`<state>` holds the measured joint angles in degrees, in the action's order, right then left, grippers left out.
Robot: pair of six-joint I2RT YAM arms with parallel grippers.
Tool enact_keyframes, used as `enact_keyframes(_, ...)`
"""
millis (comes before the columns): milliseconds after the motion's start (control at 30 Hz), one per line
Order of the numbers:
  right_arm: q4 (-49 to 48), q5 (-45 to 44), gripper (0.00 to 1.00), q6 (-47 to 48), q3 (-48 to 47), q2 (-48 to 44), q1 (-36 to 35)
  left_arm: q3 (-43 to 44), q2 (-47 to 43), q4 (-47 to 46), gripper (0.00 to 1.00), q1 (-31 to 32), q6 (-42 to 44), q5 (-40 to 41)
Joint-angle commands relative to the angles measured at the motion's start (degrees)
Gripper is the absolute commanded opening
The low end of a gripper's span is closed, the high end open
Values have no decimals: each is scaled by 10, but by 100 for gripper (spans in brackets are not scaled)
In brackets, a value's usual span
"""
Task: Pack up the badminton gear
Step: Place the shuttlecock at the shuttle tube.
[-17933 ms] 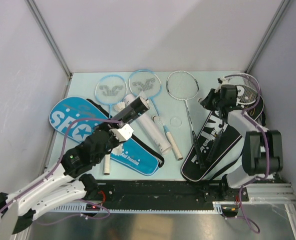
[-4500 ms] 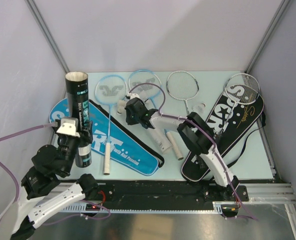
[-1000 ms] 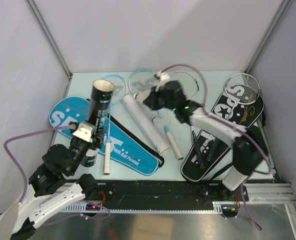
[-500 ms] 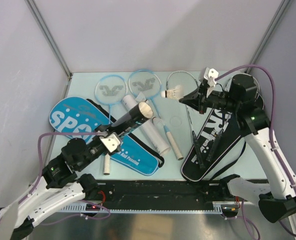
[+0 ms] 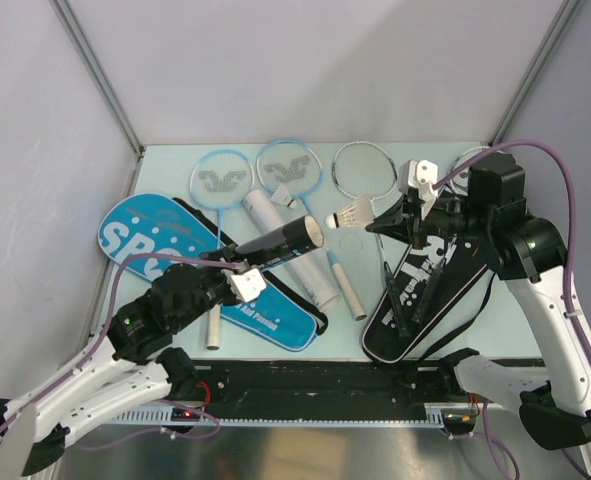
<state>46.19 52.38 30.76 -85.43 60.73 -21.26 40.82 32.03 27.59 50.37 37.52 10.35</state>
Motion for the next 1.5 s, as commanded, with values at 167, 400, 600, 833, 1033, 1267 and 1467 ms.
enact_keyframes(167,68,-54,0,33,-31,31,-78,30,7,-31,64,11,34,5)
enact_keyframes(400,71,-102,0,37,-58,78,-141,27,5,-30,64,14,44,5)
enact_keyframes(600,58,-122,0,41,-76,112,-179,29,13,-30,64,18,52,8)
enact_keyframes(833,41,-117,0,46,-84,150,-210,32,21,-31,64,20,57,3)
enact_keyframes(1033,-12,-108,0,27,-61,156,-223,34,21,-32,64,20,53,0)
enact_keyframes(1267,-71,-27,0,29,1,127,-193,28,-3,-42,64,20,58,-14)
enact_keyframes(1467,-41,53,0,54,4,107,-143,23,-22,-41,64,19,71,-30)
